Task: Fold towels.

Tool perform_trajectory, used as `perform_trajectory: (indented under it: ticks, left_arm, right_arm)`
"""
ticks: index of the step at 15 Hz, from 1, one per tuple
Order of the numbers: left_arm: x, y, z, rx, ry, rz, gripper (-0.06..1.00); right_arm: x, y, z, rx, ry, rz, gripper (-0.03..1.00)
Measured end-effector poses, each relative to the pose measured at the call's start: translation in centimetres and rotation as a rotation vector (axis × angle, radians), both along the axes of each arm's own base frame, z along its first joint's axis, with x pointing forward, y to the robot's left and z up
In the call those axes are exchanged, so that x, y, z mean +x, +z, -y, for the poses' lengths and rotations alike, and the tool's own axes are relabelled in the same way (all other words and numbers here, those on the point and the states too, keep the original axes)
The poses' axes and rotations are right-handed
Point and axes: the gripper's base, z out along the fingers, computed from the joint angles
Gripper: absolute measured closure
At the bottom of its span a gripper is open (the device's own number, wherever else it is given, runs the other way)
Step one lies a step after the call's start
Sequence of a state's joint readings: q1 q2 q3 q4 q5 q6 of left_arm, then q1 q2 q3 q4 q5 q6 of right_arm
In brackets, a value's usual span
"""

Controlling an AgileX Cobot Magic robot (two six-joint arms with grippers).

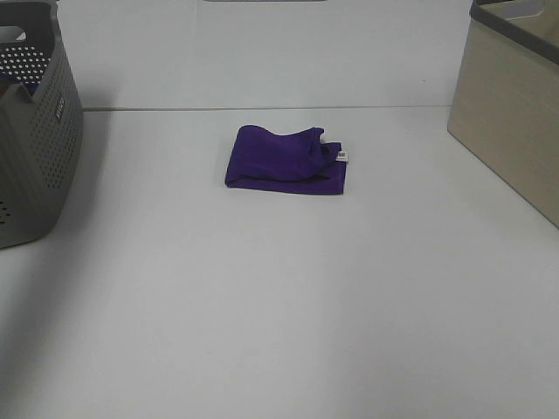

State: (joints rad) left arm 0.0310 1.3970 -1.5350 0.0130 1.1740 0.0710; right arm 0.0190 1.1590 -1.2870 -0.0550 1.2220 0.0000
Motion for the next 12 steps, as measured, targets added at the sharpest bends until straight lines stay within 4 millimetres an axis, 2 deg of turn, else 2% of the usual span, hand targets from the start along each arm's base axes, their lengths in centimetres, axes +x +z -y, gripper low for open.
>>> perform_trajectory:
  ticks: [2, 3, 6, 9, 10, 12]
  left_arm:
    - [-7.1, -1.0, 0.1, 0.004, 0.003, 0.069, 0.11]
    - [-10.2, -2.3, 0.3, 0.005, 0.002, 0.086, 0.11]
    - [-19.0, -5.3, 0.5, 0.013, 0.002, 0.225, 0.11]
    - [-25.1, -8.3, 0.7, 0.022, 0.004, 0.361, 0.11]
    - [-28.1, -9.6, 0.8, 0.028, 0.008, 0.432, 0.11]
    - [-30.2, -10.5, 0.8, 0.031, 0.009, 0.509, 0.11]
  right_arm:
    - [-5.3, -1.1, 0.0, 0.008, 0.002, 0.035, 0.10]
    - [-8.0, -1.6, 0.0, 0.015, 0.003, 0.070, 0.10]
    - [-14.4, -3.3, 0.1, 0.018, 0.005, 0.208, 0.10]
    - [-18.9, -5.0, 0.2, 0.021, 0.008, 0.367, 0.10]
    - [-20.9, -6.5, 0.3, 0.013, 0.011, 0.428, 0.10]
    - [-21.7, -8.0, 0.8, -0.049, -0.006, 0.437, 0.10]
